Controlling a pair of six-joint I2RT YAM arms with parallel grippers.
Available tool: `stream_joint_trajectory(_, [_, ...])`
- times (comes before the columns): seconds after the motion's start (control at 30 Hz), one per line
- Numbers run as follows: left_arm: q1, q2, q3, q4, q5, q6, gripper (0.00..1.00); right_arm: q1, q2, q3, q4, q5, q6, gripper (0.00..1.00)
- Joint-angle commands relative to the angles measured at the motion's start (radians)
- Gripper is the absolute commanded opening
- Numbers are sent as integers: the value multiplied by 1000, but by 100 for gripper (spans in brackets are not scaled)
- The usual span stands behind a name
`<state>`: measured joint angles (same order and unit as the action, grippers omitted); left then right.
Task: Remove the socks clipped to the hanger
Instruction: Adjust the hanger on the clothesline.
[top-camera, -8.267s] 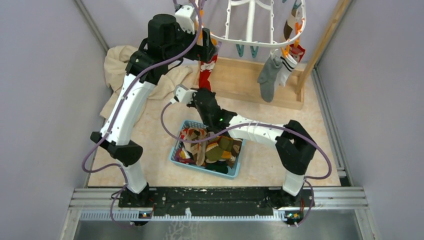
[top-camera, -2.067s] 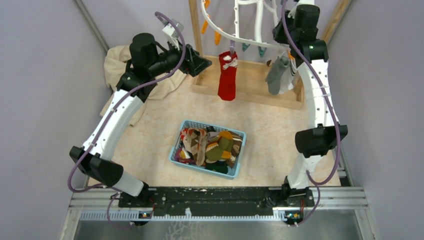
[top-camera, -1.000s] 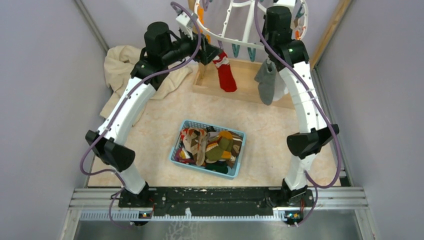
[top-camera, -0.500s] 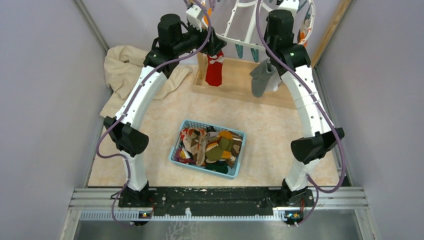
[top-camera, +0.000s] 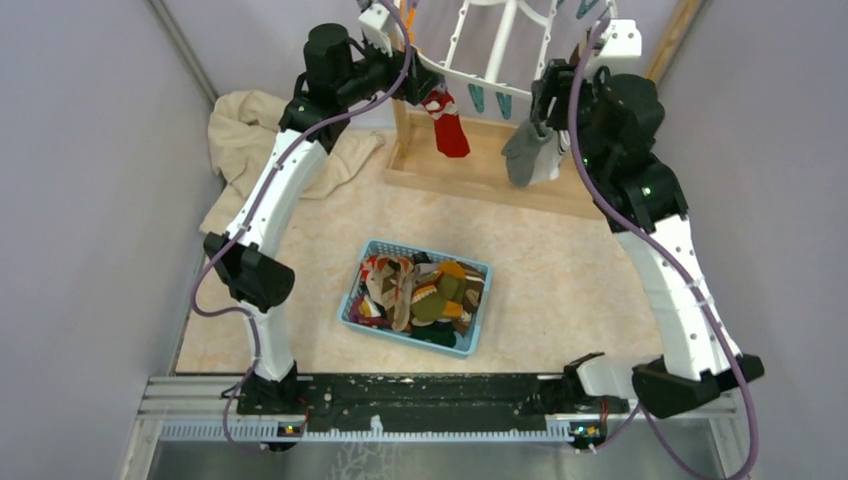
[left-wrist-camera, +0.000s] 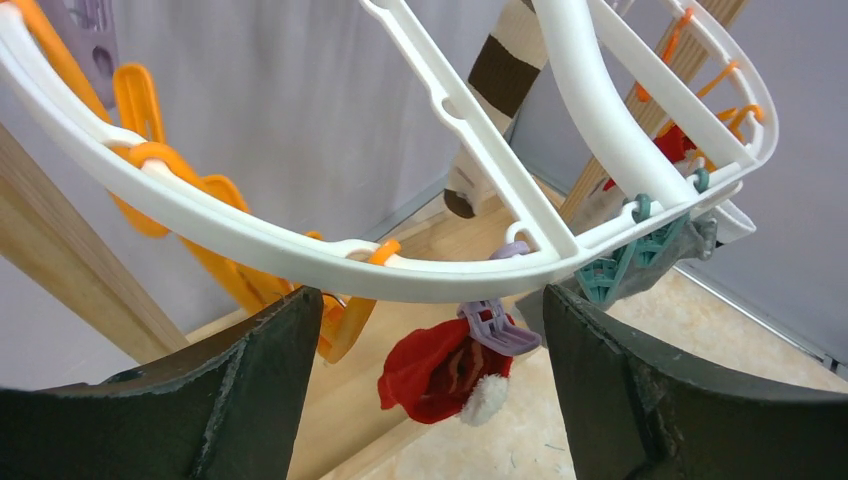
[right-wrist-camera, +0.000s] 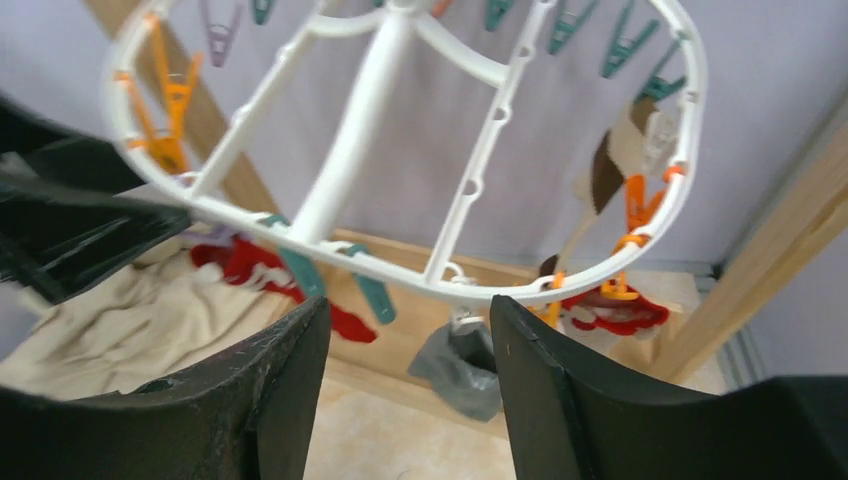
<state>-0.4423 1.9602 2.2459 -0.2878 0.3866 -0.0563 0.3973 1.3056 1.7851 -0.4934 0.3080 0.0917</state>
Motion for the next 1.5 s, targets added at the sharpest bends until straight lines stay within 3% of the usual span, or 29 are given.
stream_joint_trajectory(0.0, [12, -34, -26, 68, 30, -15, 86, 5, -92, -137, 159, -289, -31, 58])
stream_joint_trajectory(0.13, [17, -43, -39, 70, 46, -20, 86, 12, -85, -255, 210, -491, -77, 56])
stream_joint_trajectory(0.4, [16, -94, -110, 94, 56, -28, 86, 31, -20, -495, 477, -617, -146, 61])
stream_joint_trajectory(0.6, [17, -112, -132, 94, 64, -21, 86, 31, 63, -708, 895, -616, -159, 78])
stream_joint_trajectory(1.03, [39, -189, -263, 136, 148, -10, 88, 9, 324, -650, 1226, -617, -123, 84])
stream_joint_trajectory(1.47, [72, -246, -394, 214, 256, -36, 88, -67, 540, -538, 1486, -882, 190, 81])
